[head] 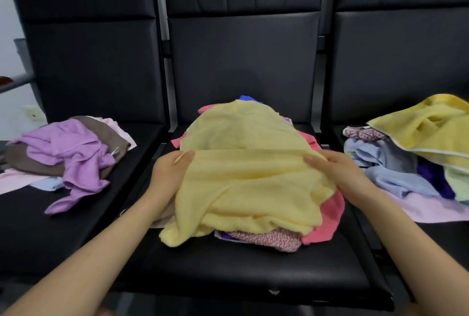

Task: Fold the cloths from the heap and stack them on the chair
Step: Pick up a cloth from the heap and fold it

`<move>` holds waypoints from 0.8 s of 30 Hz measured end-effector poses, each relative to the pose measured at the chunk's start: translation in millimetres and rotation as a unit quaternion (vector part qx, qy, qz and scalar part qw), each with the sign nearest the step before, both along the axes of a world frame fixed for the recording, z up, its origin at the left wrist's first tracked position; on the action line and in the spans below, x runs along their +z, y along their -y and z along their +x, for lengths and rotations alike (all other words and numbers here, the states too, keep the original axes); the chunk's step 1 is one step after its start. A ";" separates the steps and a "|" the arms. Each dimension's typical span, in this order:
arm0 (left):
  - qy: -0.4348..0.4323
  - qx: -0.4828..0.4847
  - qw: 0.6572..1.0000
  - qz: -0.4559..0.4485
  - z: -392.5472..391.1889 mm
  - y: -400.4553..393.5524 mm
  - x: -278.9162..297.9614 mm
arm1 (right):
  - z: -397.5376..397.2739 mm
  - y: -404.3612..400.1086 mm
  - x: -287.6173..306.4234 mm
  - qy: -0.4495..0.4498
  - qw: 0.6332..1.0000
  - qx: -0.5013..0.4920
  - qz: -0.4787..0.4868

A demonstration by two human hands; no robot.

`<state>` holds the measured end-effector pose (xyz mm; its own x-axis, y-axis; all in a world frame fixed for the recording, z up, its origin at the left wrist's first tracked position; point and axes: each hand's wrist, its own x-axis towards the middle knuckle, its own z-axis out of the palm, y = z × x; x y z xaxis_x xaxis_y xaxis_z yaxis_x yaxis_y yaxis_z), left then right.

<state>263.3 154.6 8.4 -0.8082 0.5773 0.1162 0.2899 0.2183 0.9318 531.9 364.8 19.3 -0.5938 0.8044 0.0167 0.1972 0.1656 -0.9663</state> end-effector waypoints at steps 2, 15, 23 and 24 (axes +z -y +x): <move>0.009 0.000 1.000 -0.002 3.9 -0.9 -1.0 | -1.4 -9.7 -7.0 -0.017 0.998 -0.052 -0.016; 0.026 0.027 0.999 -0.002 17.8 -4.5 8.0 | -5.3 -17.0 -21.8 0.010 0.996 -0.062 0.065; 0.060 0.038 0.997 0.020 40.7 16.5 13.7 | -1.3 -0.8 -25.1 0.132 0.932 -0.069 0.329; 0.054 0.043 0.997 0.015 43.1 17.9 14.2 | -0.6 2.2 -25.7 0.154 0.936 -0.069 0.310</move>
<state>306.4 136.7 22.6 -0.8630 0.5036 0.0416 0.1681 0.2086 0.9634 531.3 362.6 -6.4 -0.5378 0.7666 0.3508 0.5118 0.6275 -0.5867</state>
